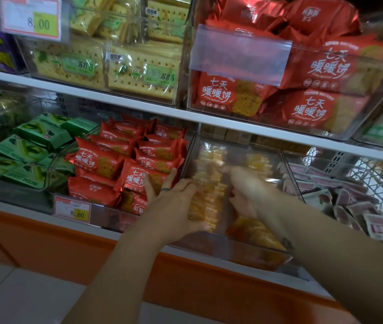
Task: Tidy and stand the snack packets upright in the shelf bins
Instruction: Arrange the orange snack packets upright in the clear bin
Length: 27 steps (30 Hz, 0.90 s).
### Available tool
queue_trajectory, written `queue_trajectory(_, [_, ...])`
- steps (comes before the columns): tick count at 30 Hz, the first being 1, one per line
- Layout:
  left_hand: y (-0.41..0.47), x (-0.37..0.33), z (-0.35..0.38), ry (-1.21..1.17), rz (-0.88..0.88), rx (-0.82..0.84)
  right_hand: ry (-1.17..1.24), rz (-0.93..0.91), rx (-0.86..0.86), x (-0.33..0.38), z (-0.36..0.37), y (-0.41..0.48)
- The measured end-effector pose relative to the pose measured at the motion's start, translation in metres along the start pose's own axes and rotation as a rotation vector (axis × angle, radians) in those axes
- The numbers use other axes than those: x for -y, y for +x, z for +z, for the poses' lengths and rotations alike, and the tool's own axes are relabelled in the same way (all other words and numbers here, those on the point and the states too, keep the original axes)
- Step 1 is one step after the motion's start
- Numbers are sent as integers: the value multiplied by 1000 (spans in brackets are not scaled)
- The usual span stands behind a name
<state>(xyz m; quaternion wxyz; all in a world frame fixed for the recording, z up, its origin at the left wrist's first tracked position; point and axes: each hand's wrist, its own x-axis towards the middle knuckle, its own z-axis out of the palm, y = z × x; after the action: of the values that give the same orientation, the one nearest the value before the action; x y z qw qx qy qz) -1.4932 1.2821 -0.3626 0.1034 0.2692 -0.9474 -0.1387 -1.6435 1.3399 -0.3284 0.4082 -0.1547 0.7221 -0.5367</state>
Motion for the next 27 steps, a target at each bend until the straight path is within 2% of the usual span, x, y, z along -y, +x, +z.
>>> queue_trajectory(4, [0, 0, 0, 2, 1, -12, 80, 90, -85, -21, 23, 11])
queue_trajectory(8, [-3, 2, 0, -22, 23, -12, 19, 138, -17, -34, 21, 8])
queue_trajectory(14, [-5, 8, 3, 27, 69, -23, -169, 7, 130, -51, 18, -8])
queue_trajectory(17, [-5, 8, 4, 57, 67, -33, -179, -43, 247, -55, 13, -8])
queue_trajectory(21, [-2, 8, 6, 83, 61, -20, -165, -107, 318, -56, 11, -8])
queue_trajectory(27, [2, 6, 0, 78, 52, 6, -66, -82, 229, -49, 14, -10])
